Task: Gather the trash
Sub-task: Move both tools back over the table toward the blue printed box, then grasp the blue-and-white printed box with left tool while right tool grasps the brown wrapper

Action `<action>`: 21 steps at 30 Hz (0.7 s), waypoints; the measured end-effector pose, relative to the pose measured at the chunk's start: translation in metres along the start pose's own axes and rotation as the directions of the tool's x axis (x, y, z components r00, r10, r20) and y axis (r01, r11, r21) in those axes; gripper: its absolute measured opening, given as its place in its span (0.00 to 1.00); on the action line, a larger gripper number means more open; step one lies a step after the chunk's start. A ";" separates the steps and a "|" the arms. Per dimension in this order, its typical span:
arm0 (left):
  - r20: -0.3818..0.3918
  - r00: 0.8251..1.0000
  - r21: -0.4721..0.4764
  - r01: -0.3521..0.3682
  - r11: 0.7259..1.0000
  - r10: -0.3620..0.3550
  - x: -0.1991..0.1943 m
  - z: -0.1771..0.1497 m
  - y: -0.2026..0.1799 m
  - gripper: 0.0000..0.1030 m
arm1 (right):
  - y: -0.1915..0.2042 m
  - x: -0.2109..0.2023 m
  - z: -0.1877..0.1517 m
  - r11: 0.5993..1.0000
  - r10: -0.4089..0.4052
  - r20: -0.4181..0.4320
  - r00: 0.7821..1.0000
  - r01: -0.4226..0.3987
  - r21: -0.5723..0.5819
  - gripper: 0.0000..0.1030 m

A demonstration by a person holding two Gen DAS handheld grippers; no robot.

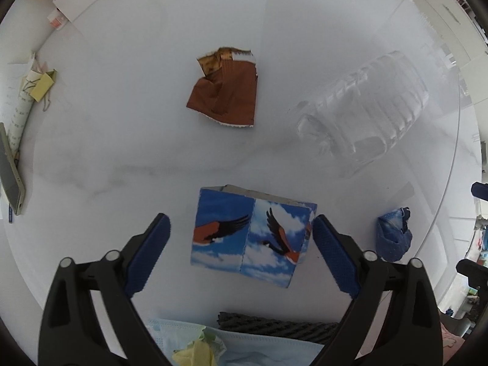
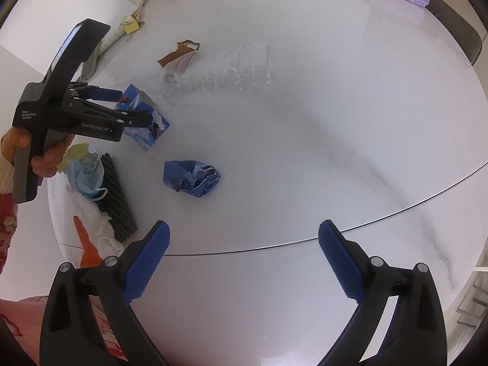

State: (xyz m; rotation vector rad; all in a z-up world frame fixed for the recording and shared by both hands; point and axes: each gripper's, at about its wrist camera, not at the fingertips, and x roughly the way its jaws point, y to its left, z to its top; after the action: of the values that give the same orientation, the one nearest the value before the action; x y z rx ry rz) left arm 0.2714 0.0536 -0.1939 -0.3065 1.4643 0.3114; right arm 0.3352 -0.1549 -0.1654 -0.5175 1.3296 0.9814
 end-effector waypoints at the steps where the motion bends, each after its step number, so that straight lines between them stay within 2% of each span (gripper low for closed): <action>1: -0.003 1.000 0.003 0.008 1.000 -0.008 0.001 0.001 0.000 0.68 | -0.001 -0.001 0.001 1.000 -0.002 0.000 1.000 0.002 0.001 0.95; 2: -0.006 1.000 0.007 0.021 1.000 -0.021 0.001 0.001 0.000 0.59 | -0.002 -0.001 0.001 1.000 -0.003 0.001 1.000 0.003 0.002 0.95; 8: 0.046 0.996 -0.018 0.072 0.997 -0.071 -0.012 -0.005 0.004 0.39 | -0.009 -0.007 0.005 1.000 -0.001 0.016 1.000 0.001 0.016 0.95; 16: 0.137 0.985 -0.146 0.127 0.981 -0.107 -0.039 -0.020 0.029 0.37 | 0.005 -0.034 0.029 0.999 0.025 0.104 0.994 -0.022 -0.030 0.95; 21: 0.217 0.973 -0.249 0.134 0.959 -0.080 -0.063 -0.041 0.056 0.37 | 0.037 -0.045 0.093 0.991 0.082 0.163 0.983 -0.063 -0.120 0.95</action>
State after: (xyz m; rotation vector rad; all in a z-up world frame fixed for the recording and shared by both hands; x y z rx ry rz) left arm 0.2073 0.0883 -0.1349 -0.5506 1.1987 0.4377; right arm 0.3589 -0.0745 -0.0947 -0.4643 1.1528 1.1410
